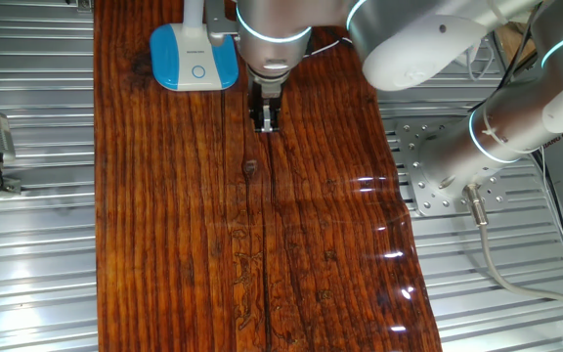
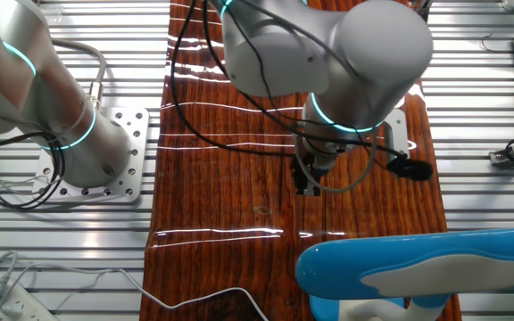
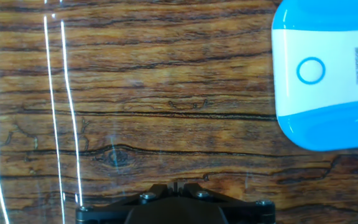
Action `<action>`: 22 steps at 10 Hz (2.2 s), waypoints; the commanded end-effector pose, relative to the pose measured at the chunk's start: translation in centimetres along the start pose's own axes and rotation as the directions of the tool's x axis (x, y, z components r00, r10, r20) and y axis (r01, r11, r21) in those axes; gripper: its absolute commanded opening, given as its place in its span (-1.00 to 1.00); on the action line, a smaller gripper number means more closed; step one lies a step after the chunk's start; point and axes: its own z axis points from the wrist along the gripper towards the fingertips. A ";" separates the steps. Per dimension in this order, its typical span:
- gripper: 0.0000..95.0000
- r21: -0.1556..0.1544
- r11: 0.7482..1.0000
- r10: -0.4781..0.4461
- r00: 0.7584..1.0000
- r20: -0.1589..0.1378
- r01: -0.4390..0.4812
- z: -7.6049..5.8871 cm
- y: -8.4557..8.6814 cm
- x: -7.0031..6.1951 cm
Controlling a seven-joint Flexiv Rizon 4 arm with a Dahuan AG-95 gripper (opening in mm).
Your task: Turn on the desk lamp by pressing the button
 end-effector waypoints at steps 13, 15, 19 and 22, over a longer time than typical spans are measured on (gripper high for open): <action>-1.00 0.017 1.000 0.005 1.000 0.019 -0.006 0.3 -0.3 0.2; -1.00 0.015 1.000 -0.027 0.999 0.033 0.027 0.8 -1.2 0.3; -1.00 -0.012 0.998 -0.060 0.998 0.020 0.060 0.6 -3.3 -0.3; -1.00 -0.021 0.995 -0.095 0.995 0.019 0.095 0.5 -4.6 -0.5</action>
